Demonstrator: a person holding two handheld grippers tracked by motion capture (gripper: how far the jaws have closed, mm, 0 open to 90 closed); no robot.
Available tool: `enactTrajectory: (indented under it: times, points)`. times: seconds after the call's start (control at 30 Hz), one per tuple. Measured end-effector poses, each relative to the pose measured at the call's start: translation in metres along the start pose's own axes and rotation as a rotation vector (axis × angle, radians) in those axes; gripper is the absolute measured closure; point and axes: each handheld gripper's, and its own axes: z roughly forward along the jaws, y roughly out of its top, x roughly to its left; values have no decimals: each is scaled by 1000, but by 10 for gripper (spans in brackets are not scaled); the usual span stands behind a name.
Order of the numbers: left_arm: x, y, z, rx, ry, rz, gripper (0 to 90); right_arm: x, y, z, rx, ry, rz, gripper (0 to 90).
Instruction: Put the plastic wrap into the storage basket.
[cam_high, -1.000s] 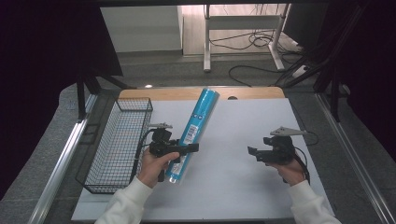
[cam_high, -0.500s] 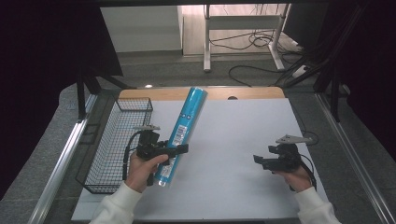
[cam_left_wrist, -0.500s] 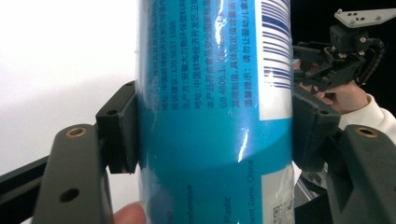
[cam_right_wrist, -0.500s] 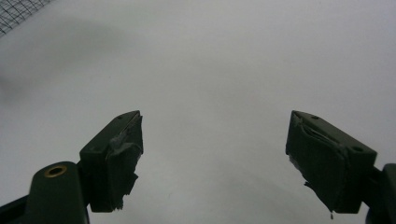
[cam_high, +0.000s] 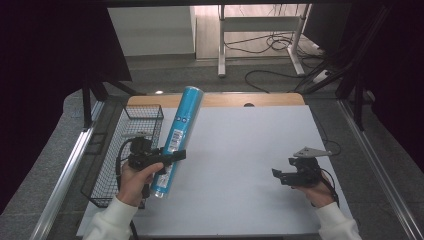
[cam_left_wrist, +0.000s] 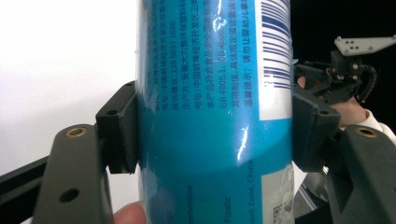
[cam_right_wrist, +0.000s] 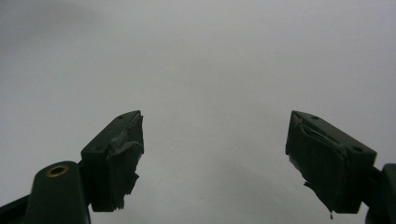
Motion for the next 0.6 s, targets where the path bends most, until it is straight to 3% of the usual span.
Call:
enactTrajectory:
  times: [0.17, 0.6]
  points:
    - [8, 0, -12, -20, 20, -28, 322, 0, 0, 1, 8, -10, 2, 195]
    - [29, 12, -44, -50, 97, -54, 322, -4, 0, 0, 6, -42, 13, 187]
